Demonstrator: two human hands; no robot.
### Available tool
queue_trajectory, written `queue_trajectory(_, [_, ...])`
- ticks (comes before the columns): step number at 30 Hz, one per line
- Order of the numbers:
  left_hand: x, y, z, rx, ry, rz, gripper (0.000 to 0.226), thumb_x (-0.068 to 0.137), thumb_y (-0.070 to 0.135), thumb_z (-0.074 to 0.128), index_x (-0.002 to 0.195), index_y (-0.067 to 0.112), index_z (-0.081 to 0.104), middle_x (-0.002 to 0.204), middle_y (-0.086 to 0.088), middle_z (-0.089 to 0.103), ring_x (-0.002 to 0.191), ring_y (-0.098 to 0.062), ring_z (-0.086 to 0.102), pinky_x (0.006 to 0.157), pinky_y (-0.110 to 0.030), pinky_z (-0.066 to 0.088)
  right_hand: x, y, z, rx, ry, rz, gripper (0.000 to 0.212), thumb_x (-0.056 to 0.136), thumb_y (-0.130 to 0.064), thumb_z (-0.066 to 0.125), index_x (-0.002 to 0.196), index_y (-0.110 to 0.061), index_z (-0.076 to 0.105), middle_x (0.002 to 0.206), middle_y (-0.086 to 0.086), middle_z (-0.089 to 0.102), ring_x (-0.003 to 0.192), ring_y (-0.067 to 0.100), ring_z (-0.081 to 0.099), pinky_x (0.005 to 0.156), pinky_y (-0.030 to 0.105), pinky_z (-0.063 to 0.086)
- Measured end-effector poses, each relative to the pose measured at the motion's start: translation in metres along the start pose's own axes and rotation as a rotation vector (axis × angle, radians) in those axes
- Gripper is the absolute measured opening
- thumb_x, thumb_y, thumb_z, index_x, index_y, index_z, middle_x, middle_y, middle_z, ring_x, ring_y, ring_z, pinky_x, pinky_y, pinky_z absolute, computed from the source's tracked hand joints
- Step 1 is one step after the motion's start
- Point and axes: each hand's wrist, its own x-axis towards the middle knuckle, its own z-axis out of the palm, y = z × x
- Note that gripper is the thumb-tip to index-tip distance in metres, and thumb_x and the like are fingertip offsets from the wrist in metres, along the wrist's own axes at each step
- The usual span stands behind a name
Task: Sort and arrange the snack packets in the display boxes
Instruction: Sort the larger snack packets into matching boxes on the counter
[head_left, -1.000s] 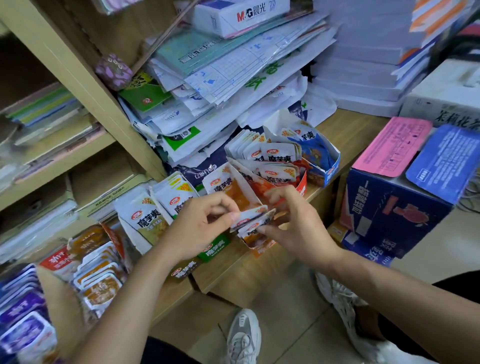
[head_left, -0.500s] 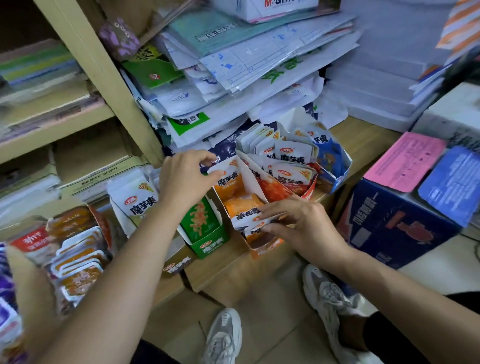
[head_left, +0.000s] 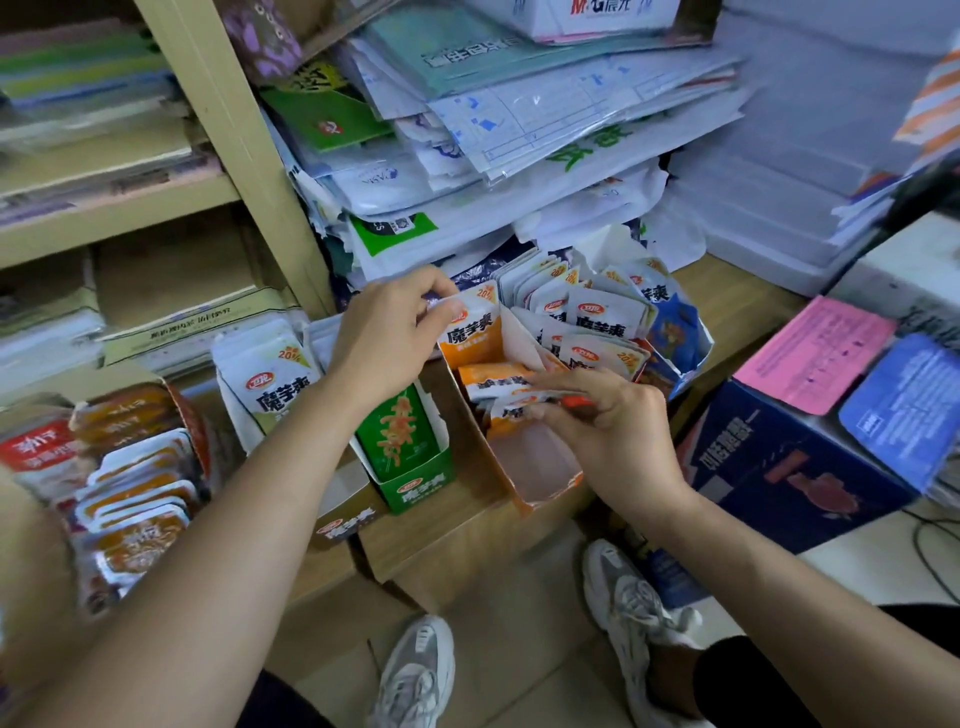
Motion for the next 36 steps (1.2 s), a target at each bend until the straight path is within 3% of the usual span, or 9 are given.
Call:
queue_trajectory(3, [-0.001,-0.001,-0.002,-0.116,-0.062,-0.062,0.009,0.101,0.025,0.061,0.097,0.018,0.064,0.042,0.021,0.051,0.046,-0.013,0.047,0.058,-0.028,0.043,0.014,-0.007,0.007,-0.087,0.008,-0.025,0.023,0.085,-0.017,0.080,0.108,-0.017,0.077,0.104,-0.003,0.076,0.099,0.014,0.068,0.086,0.040,0.058])
queue_trajectory(8, [0.003,-0.009,-0.005,-0.226,-0.121,-0.159,0.017,0.100,0.023,0.063,0.087,0.034,0.066,0.082,-0.001,0.072,0.072,-0.012,0.066,0.079,-0.051,0.060,0.030,-0.010,0.023,-0.173,-0.039,0.064,0.027,0.088,-0.018,0.077,0.113,-0.015,0.069,0.101,-0.002,0.074,0.093,0.012,0.068,0.079,0.025,0.056])
queue_trajectory(11, [0.004,-0.006,-0.008,-0.297,-0.148,-0.197,0.022,0.100,0.024,0.061,0.085,0.037,0.069,0.094,-0.006,0.073,0.088,-0.023,0.070,0.079,-0.050,0.061,0.035,-0.010,0.030,-0.204,-0.032,0.065,0.036,0.088,-0.018,0.077,0.121,-0.019,0.062,0.108,-0.001,0.073,0.097,0.015,0.069,0.085,0.036,0.059])
queue_trajectory(14, [-0.001,0.002,-0.013,-0.472,-0.245,-0.228,0.017,0.096,0.041,0.063,0.096,0.031,0.077,0.096,0.006,0.074,0.090,-0.005,0.068,0.081,-0.036,0.056,0.036,-0.009,0.036,-0.231,-0.001,0.039,0.046,0.087,-0.018,0.078,0.128,-0.021,0.057,0.112,-0.002,0.071,0.099,0.018,0.069,0.086,0.048,0.057])
queue_trajectory(17, [-0.010,0.002,-0.013,-0.275,-0.324,-0.098,0.038,0.076,0.059,0.074,0.107,0.037,0.073,0.100,0.015,0.074,0.096,-0.005,0.069,0.083,-0.036,0.057,0.033,-0.010,0.040,-0.219,0.006,0.011,0.055,0.089,-0.016,0.074,0.137,-0.024,0.047,0.125,-0.003,0.065,0.111,0.018,0.064,0.092,0.051,0.054])
queue_trajectory(23, [-0.010,0.002,0.003,0.039,-0.009,-0.094,0.020,0.081,0.039,0.081,0.091,0.024,0.073,0.077,0.001,0.069,0.076,-0.024,0.064,0.067,-0.039,0.052,0.017,-0.003,0.041,-0.136,-0.084,-0.123,0.082,0.090,0.000,0.067,0.158,-0.022,0.027,0.167,-0.006,0.018,0.133,0.003,0.041,0.090,0.030,0.059])
queue_trajectory(27, [-0.005,-0.006,0.005,0.061,0.018,-0.112,0.025,0.083,0.041,0.079,0.092,0.018,0.072,0.080,-0.002,0.068,0.078,-0.027,0.062,0.067,-0.039,0.050,0.002,0.002,0.020,-0.256,-0.032,-0.323,0.027,0.096,-0.022,0.065,0.121,-0.016,0.070,0.124,-0.001,0.068,0.110,0.013,0.063,0.085,0.040,0.058])
queue_trajectory(31, [0.003,-0.018,0.004,0.004,-0.008,-0.154,0.031,0.082,0.044,0.075,0.095,0.017,0.072,0.090,-0.001,0.072,0.084,-0.025,0.066,0.073,-0.044,0.055,-0.014,0.009,0.012,-0.650,-0.415,-0.296,0.072,0.090,-0.070,0.043,0.146,-0.026,0.049,0.142,-0.007,0.057,0.135,0.022,0.041,0.100,0.049,0.041])
queue_trajectory(36, [0.009,-0.019,0.002,0.000,-0.044,-0.113,0.018,0.088,0.030,0.076,0.100,0.018,0.071,0.094,-0.002,0.071,0.088,-0.026,0.066,0.074,-0.038,0.050,-0.022,0.000,0.029,-0.595,-0.593,-0.356,0.088,0.088,-0.071,0.045,0.157,-0.019,0.029,0.157,-0.003,0.042,0.142,0.018,0.034,0.110,0.044,0.033])
